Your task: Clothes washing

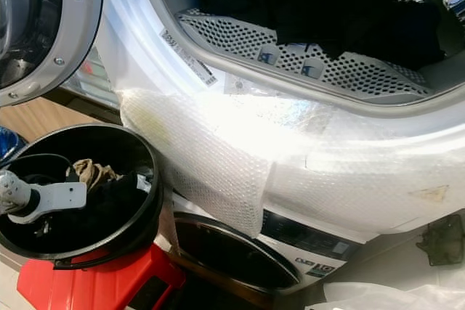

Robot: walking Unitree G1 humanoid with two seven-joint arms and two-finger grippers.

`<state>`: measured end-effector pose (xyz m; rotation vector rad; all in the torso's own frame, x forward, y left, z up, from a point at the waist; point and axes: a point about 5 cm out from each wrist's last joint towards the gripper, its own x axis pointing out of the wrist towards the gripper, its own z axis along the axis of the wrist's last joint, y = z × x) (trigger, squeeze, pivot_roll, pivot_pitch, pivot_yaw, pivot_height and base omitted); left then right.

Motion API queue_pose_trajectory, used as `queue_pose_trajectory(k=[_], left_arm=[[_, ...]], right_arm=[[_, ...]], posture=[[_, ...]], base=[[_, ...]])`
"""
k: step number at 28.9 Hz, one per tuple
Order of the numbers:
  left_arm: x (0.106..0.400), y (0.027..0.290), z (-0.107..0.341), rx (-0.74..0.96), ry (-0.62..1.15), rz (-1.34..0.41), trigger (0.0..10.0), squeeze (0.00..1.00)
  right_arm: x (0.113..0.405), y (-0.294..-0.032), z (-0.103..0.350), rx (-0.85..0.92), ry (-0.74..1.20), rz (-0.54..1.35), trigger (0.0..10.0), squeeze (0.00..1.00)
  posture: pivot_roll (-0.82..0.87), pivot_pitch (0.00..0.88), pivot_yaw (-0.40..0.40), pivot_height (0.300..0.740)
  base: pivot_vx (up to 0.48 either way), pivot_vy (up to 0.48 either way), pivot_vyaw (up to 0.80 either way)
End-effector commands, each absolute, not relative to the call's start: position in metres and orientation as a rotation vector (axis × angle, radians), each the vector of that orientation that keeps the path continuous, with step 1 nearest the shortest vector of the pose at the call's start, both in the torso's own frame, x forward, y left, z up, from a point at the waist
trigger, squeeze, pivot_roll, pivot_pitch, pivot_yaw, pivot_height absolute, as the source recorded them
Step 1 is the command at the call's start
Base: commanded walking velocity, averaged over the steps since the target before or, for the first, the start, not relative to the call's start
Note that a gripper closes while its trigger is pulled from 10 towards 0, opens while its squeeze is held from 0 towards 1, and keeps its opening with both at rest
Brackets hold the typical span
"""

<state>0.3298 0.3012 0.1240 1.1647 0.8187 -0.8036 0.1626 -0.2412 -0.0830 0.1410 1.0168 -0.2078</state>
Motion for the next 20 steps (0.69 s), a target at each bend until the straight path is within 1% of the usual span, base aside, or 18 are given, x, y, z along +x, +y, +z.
queue_pose_trajectory(k=[1, 6, 7, 8, 9, 12, 14, 20], left_arm=[[0.321, 0.303, 0.107, 1.182, 0.885, -0.811, 10.0, 0.0], [0.326, 0.303, 0.107, 1.209, 0.874, -0.738, 10.0, 0.0], [0.327, 0.305, 0.107, 1.229, 0.878, -0.712, 8.6, 0.0], [0.327, 0.306, 0.108, 1.234, 0.879, -0.706, 8.6, 0.0], [0.327, 0.307, 0.108, 1.229, 0.887, -0.695, 0.0, 0.0], [0.326, 0.311, 0.108, 1.239, 0.901, -0.666, 0.0, 0.0], [0.325, 0.317, 0.108, 1.278, 0.931, -0.632, 0.0, 0.0], [0.321, 0.32, 0.105, 1.279, 0.966, -0.628, 0.0, 0.0]], right_arm=[[0.156, -0.249, -0.084, 0.124, 1.034, -0.221, 10.0, 0.0], [0.157, -0.248, -0.084, 0.121, 1.033, -0.218, 10.0, 0.0], [0.157, -0.247, -0.084, 0.121, 1.034, -0.215, 10.0, 0.0], [0.157, -0.246, -0.084, 0.121, 1.034, -0.214, 10.0, 0.0], [0.157, -0.246, -0.084, 0.122, 1.034, -0.214, 10.0, 0.0], [0.157, -0.245, -0.084, 0.125, 1.033, -0.215, 10.0, 0.0], [0.157, -0.244, -0.085, 0.126, 1.033, -0.215, 10.0, 0.0], [0.156, -0.244, -0.085, 0.126, 1.036, -0.216, 10.0, 0.0]], posture=[[-0.07, 0.203, -0.152, 0.74], [-0.06, 0.201, -0.152, 0.74], [-0.06, 0.201, -0.151, 0.74], [-0.06, 0.201, -0.151, 0.74], [-0.06, 0.2, -0.15, 0.74], [-0.06, 0.199, -0.148, 0.74], [-0.06, 0.197, -0.145, 0.74], [-0.06, 0.199, -0.145, 0.74]], base=[[0.0, 0.0, 0.0], [0.0, 0.0, 0.0], [0.0, 0.0, 0.0], [0.0, 0.0, 0.0], [0.0, 0.0, 0.0], [0.0, 0.0, 0.0], [0.0, 0.0, 0.0], [0.0, 0.0, 0.0]])
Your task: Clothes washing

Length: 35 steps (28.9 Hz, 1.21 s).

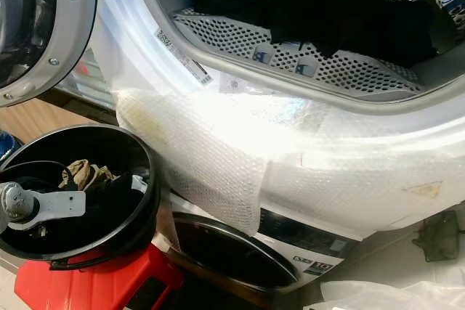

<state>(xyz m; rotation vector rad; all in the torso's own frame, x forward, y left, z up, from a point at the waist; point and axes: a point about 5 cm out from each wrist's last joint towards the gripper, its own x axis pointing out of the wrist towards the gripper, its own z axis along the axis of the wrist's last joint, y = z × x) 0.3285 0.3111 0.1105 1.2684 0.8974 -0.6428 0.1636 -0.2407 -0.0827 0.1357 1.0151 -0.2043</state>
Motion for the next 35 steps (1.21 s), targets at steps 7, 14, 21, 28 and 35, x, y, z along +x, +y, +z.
queue_pose_trajectory(k=[7, 14, 21, 28, 35], left_arm=[[0.319, 0.322, 0.101, 1.276, 0.986, -0.63, 0.0, 0.0], [0.314, 0.323, 0.096, 1.261, 1.013, -0.652, 0.0, 0.0], [0.312, 0.322, 0.094, 1.242, 1.018, -0.661, 0.0, 0.0], [0.311, 0.323, 0.094, 1.238, 1.023, -0.664, 0.0, 0.0], [0.312, 0.318, 0.095, 0.962, 0.962, -0.644, 0.0, 0.0]], right_arm=[[0.156, -0.244, -0.085, 0.124, 1.037, -0.215, 10.0, 0.0], [0.158, -0.241, -0.085, 0.123, 1.035, -0.204, 10.0, 0.0], [0.157, -0.239, -0.086, 0.126, 1.038, -0.202, 10.0, 0.0], [0.156, -0.236, -0.087, 0.132, 1.042, -0.2, 10.0, 0.0], [0.155, -0.232, -0.088, 0.141, 1.043, -0.2, 10.0, 0.0]], posture=[[-0.06, 0.194, -0.143, 0.74], [-0.05, 0.178, -0.138, 0.74], [-0.05, 0.166, -0.131, 0.74], [-0.04, 0.163, -0.124, 0.74], [-0.04, 0.159, -0.11, 0.74]], base=[[0.0, 0.0, 0.0], [0.0, 0.0, 0.0], [0.0, 0.0, 0.0], [0.0, 0.0, 0.0], [0.0, 0.0, 0.0]])
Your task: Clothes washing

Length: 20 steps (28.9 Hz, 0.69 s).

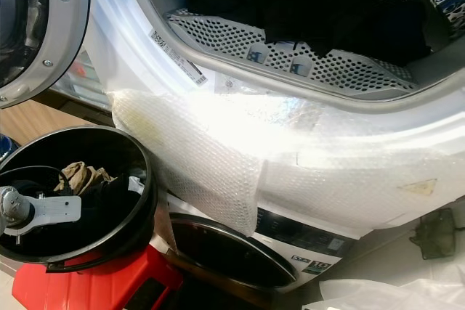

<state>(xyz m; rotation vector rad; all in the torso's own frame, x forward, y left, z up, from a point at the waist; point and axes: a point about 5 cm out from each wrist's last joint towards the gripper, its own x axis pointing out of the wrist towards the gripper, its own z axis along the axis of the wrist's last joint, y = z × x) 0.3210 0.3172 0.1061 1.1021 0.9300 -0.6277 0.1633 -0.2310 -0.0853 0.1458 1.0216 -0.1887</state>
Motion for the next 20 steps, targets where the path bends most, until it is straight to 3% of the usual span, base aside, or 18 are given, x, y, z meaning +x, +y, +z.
queue_pose_trajectory(k=[1, 10, 17, 20], left_arm=[[0.314, 0.314, 0.098, 0.775, 0.897, -0.634, 0.0, 0.0], [0.319, 0.329, 0.14, 0.223, 0.499, -0.529, 0.0, 0.0], [0.294, 0.329, 0.169, 0.01, 0.165, -0.708, 0.0, 0.0], [0.286, 0.327, 0.175, -0.031, 0.121, -0.738, 0.0, 0.0]], right_arm=[[0.156, -0.231, -0.089, 0.146, 1.042, -0.201, 10.0, 0.0], [0.152, -0.224, -0.091, 0.174, 1.045, -0.205, 10.0, 0.0], [0.148, -0.219, -0.094, 0.192, 1.056, -0.201, 10.0, 0.0], [0.148, -0.219, -0.094, 0.196, 1.057, -0.202, 10.0, 0.0]], posture=[[-0.04, 0.161, -0.106, 0.74], [-0.02, 0.187, -0.091, 0.74], [0.0, 0.195, -0.081, 0.74], [0.01, 0.196, -0.074, 0.74]], base=[[0.0, 0.0, 0.0], [0.0, 0.0, 0.0], [0.0, 0.0, 0.0], [0.0, 0.0, 0.0]])
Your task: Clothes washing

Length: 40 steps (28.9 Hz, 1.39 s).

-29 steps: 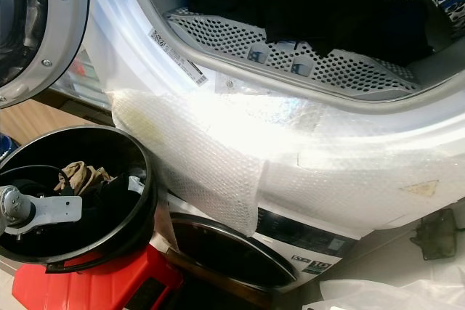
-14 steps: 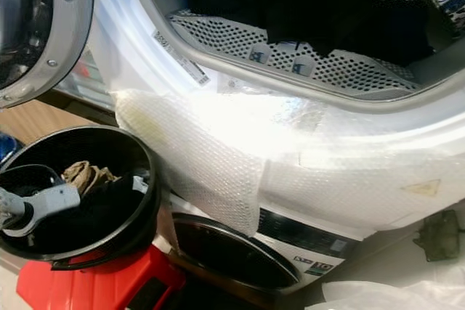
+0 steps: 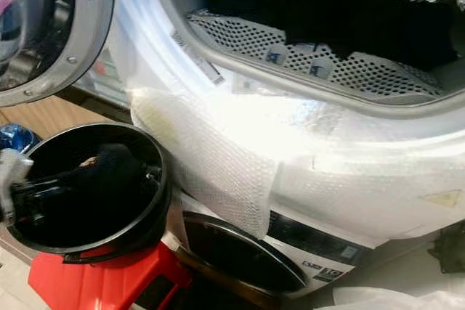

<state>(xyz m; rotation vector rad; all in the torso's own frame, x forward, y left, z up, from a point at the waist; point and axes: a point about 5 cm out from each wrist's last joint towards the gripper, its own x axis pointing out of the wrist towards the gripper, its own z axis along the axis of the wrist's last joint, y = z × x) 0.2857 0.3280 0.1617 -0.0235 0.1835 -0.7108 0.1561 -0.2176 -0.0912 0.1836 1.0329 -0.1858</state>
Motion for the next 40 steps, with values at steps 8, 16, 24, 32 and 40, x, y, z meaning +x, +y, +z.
queue_pose_trajectory(k=[8, 16, 24, 32, 40], left_arm=[[0.249, 0.269, 0.191, -0.23, -0.074, -0.847, 0.0, 0.0], [0.231, 0.201, 0.215, -0.289, -0.105, -1.058, 0.0, 0.0], [0.214, 0.173, 0.216, -0.284, 0.013, -1.208, 0.0, 0.0], [0.197, 0.186, 0.209, -0.231, 0.165, -1.226, 0.0, 0.0], [0.207, 0.195, 0.219, -0.208, 0.135, -1.199, 0.0, 0.0]], right_arm=[[0.153, -0.213, -0.093, 0.227, 1.031, -0.197, 10.0, 0.0], [0.164, -0.206, -0.09, 0.268, 0.985, -0.175, 10.0, 0.0], [0.188, -0.196, -0.078, 0.352, 0.876, -0.061, 10.0, 0.0], [0.188, -0.198, -0.065, 0.429, 0.809, 0.357, 10.0, 0.0], [0.189, -0.201, -0.021, 0.51, 0.555, 0.871, 10.0, 0.0]], posture=[[0.03, 0.179, -0.048, 0.74], [0.06, 0.156, -0.018, 0.74], [0.07, 0.131, 0.03, 0.74], [0.09, 0.126, 0.053, 0.74], [0.07, 0.104, 0.07, 0.74]], base=[[0.0, 0.0, 0.0], [0.0, 0.0, 0.0], [0.0, 0.0, 0.0], [0.0, 0.0, 0.0], [0.0, 0.0, 0.0]])
